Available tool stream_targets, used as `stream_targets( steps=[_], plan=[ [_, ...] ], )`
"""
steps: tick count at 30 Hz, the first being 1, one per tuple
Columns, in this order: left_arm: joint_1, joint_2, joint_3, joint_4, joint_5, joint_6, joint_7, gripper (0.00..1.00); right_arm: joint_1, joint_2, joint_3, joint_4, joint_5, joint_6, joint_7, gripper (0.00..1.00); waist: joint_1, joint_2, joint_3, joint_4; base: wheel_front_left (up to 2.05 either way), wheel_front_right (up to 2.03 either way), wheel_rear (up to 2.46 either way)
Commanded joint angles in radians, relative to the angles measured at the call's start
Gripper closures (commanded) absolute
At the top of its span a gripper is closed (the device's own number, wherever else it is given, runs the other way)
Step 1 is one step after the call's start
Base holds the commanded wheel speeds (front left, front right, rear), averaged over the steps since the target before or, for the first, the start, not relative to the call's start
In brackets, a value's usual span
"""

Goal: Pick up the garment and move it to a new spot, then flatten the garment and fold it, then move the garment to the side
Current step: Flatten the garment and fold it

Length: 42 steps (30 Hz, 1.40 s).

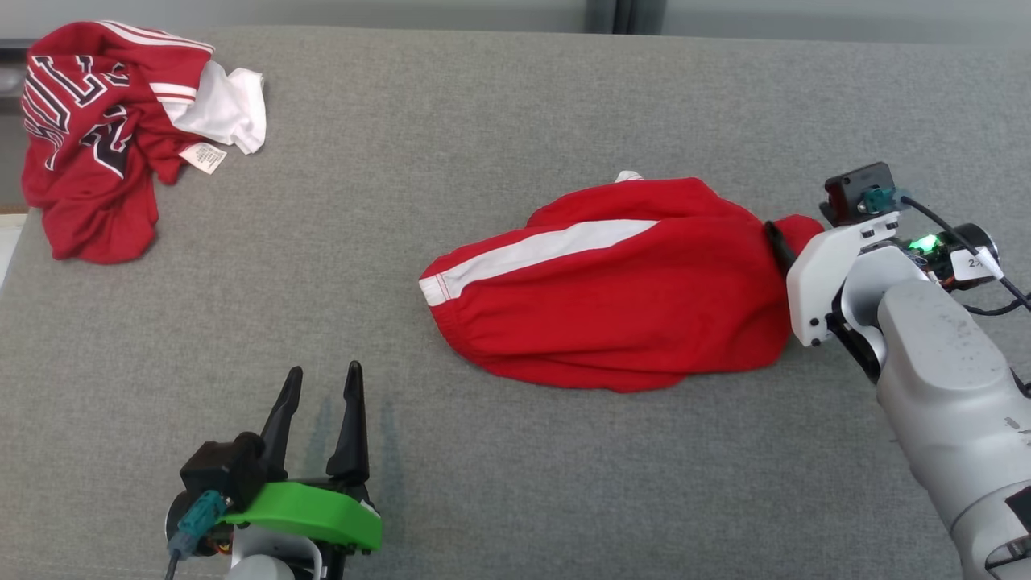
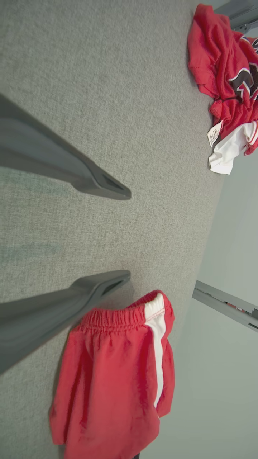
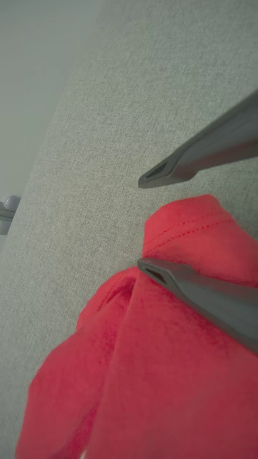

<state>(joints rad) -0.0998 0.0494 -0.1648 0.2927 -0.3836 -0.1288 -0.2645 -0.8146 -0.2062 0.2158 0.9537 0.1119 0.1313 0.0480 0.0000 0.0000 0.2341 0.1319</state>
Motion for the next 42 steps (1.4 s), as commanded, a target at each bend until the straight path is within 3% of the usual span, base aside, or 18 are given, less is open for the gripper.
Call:
stream_targets(
  steps=[1,7,8,9,12,13,20,30,36,42],
  plan=[
    [-0.014,0.002,0.006,0.001,-0.008,-0.003,0.0,0.0,0.01,-0.004,0.023,0.007,0.018,-0.001,0.016,0.0,0.0,0.0,0.0,-0.002,0.0,0.0,0.0],
    [-0.019,0.002,0.014,0.0,0.001,-0.003,0.0,0.0,0.064,-0.005,0.124,-0.001,0.127,-0.001,0.061,0.0,0.0,0.0,0.009,-0.015,0.0,0.0,0.0],
    [-0.02,0.002,0.014,0.0,0.002,-0.003,0.0,0.0,0.072,-0.002,0.133,-0.004,0.141,-0.001,0.061,0.13,0.0,0.0,0.01,-0.017,0.0,0.0,0.0],
    [-0.021,0.002,0.013,0.0,0.003,-0.003,0.0,0.0,0.08,-0.001,0.15,-0.008,0.153,-0.001,0.066,0.51,0.0,0.0,0.012,-0.019,0.0,0.0,0.0],
    [-0.023,0.002,0.014,0.0,0.008,-0.003,0.0,0.0,0.097,-0.008,0.186,-0.021,0.181,0.0,0.066,0.78,0.0,0.0,0.012,-0.026,0.0,0.0,0.0],
    [-0.022,0.002,0.014,0.001,0.008,-0.003,0.0,0.0,0.099,-0.012,0.195,-0.027,0.188,0.0,0.06,1.0,0.0,0.0,0.011,-0.029,0.0,0.0,0.0],
    [-0.017,0.002,0.02,0.004,0.018,-0.003,0.0,0.0,0.068,-0.02,0.191,-0.095,0.201,-0.001,-0.039,1.0,0.0,0.0,-0.01,-0.058,0.0,0.0,0.0],
    [0.016,0.002,0.017,0.011,0.036,-0.003,0.0,0.0,0.052,0.029,0.113,-0.179,0.116,-0.001,-0.241,1.0,0.0,0.0,-0.065,-0.113,0.0,0.0,0.0],
    [0.034,0.002,0.015,0.008,0.039,-0.003,0.0,0.0,0.183,0.053,0.048,-0.248,0.008,-0.001,-0.305,1.0,0.0,0.0,-0.089,-0.144,0.0,0.0,0.0],
    [0.051,0.002,0.014,0.005,0.045,-0.003,0.0,0.0,0.412,0.108,-0.071,-0.401,-0.082,-0.001,-0.314,1.0,0.0,0.0,-0.096,-0.173,0.0,0.0,0.0]
  ],
)
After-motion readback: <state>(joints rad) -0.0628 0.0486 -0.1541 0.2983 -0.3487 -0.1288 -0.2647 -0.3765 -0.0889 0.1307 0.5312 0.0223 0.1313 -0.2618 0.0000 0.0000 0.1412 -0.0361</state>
